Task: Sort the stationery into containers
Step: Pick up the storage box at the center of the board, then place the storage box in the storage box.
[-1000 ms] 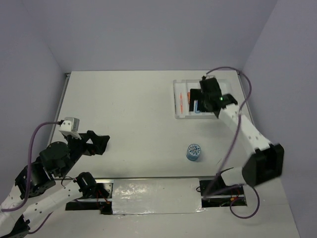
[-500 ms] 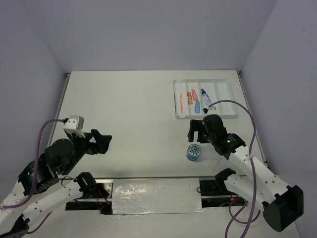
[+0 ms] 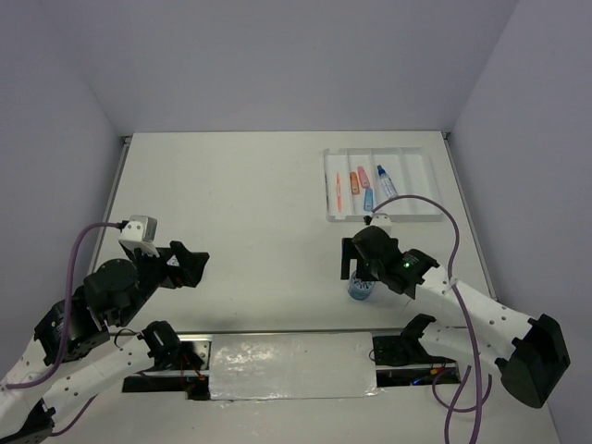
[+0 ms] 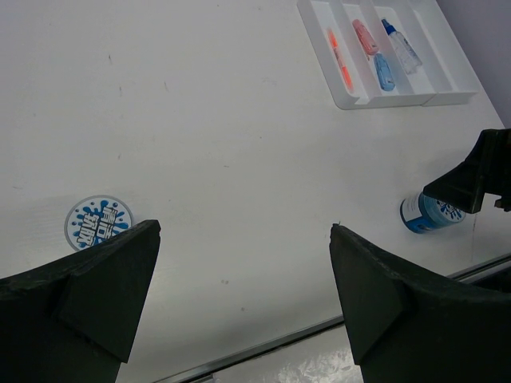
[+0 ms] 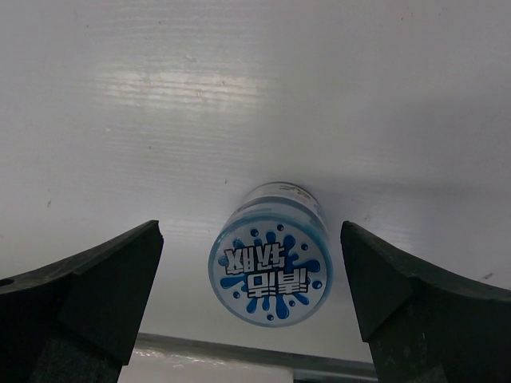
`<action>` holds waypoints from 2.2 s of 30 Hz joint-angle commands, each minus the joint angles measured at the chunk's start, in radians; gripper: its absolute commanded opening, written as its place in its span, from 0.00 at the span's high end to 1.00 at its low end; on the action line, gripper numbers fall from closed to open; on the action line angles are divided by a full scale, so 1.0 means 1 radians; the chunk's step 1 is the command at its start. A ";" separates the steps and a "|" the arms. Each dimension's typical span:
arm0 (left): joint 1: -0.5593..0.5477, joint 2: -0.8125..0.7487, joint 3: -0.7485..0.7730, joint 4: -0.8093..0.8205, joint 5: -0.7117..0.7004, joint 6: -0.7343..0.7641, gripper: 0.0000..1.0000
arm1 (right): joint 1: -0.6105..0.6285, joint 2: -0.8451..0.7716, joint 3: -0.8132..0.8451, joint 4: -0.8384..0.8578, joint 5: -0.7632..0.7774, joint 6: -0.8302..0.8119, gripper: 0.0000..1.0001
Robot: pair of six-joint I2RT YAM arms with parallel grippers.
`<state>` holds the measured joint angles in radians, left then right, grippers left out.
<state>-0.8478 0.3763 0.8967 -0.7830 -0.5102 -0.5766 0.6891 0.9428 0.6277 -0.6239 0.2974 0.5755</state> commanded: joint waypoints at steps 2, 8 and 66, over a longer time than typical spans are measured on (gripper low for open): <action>-0.005 0.003 0.004 0.045 0.002 0.015 0.01 | 0.049 0.023 -0.006 -0.092 0.100 0.122 0.00; -0.005 0.001 0.002 0.044 -0.001 0.012 0.01 | 0.070 0.063 -0.003 -0.125 0.092 0.152 0.01; -0.005 0.022 0.005 0.048 0.007 0.024 0.01 | -0.812 1.353 1.564 0.033 0.002 -0.269 1.00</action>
<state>-0.8482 0.3874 0.8967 -0.7834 -0.5152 -0.5755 -0.1223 2.2978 2.1075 -0.6014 0.3099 0.3470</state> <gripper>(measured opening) 0.993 0.723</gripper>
